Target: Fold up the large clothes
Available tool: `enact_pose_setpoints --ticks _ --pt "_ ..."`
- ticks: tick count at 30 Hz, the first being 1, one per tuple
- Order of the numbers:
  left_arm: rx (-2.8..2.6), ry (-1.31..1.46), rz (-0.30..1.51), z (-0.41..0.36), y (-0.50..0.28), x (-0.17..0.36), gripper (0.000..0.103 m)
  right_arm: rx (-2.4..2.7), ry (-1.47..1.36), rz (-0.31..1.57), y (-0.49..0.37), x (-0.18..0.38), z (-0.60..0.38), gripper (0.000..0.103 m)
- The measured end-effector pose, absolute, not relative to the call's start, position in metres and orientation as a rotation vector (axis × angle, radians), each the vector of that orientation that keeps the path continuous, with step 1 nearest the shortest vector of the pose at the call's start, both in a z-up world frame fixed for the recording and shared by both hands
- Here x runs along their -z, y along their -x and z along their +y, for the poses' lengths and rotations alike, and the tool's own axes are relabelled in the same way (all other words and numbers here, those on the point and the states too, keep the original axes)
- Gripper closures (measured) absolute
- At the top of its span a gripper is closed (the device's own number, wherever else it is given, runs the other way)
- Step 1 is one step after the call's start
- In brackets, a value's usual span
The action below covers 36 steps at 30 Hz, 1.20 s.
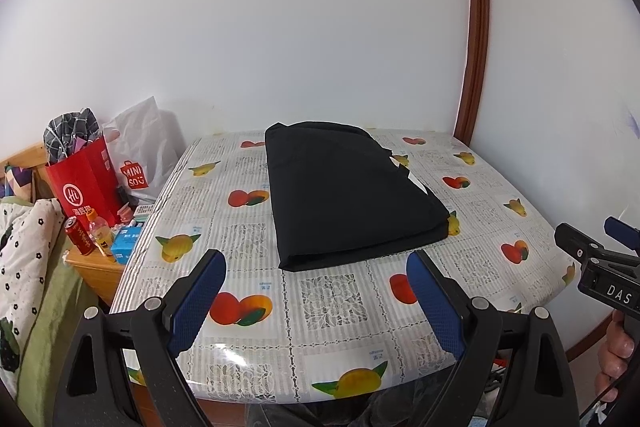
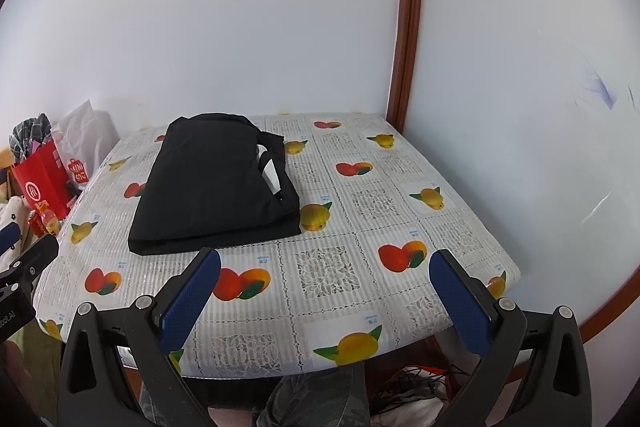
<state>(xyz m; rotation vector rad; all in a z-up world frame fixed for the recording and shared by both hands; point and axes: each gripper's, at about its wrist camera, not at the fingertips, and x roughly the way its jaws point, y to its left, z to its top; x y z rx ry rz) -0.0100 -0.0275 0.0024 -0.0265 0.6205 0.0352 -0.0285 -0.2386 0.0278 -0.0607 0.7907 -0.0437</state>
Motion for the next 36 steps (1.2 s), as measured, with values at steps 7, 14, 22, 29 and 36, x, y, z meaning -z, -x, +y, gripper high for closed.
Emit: enact_pose_setpoints --ticks 7,14,22,29,36 --pt "-0.037 0.026 0.625 -0.0279 0.0087 -0.0009 0.011 0.039 0.069 0.79 0.0282 -0.0272 -0.2373 0.001" --pt "-0.036 0.028 0.625 -0.0278 0.0086 -0.0008 0.011 0.038 0.071 0.791 0.0284 -0.0274 -0.2365 0.0" --pt "-0.034 0.03 0.626 -0.0281 0.0084 -0.0003 0.011 0.037 0.07 0.791 0.0288 -0.0275 -0.2365 0.001" --pt "-0.034 0.032 0.628 -0.0282 0.0086 -0.0002 0.011 0.036 0.07 0.791 0.0289 -0.0272 -0.2367 0.001" --pt "-0.035 0.037 0.63 -0.0292 0.0085 0.0 0.011 0.037 0.068 0.789 0.0293 -0.0275 -0.2361 0.001"
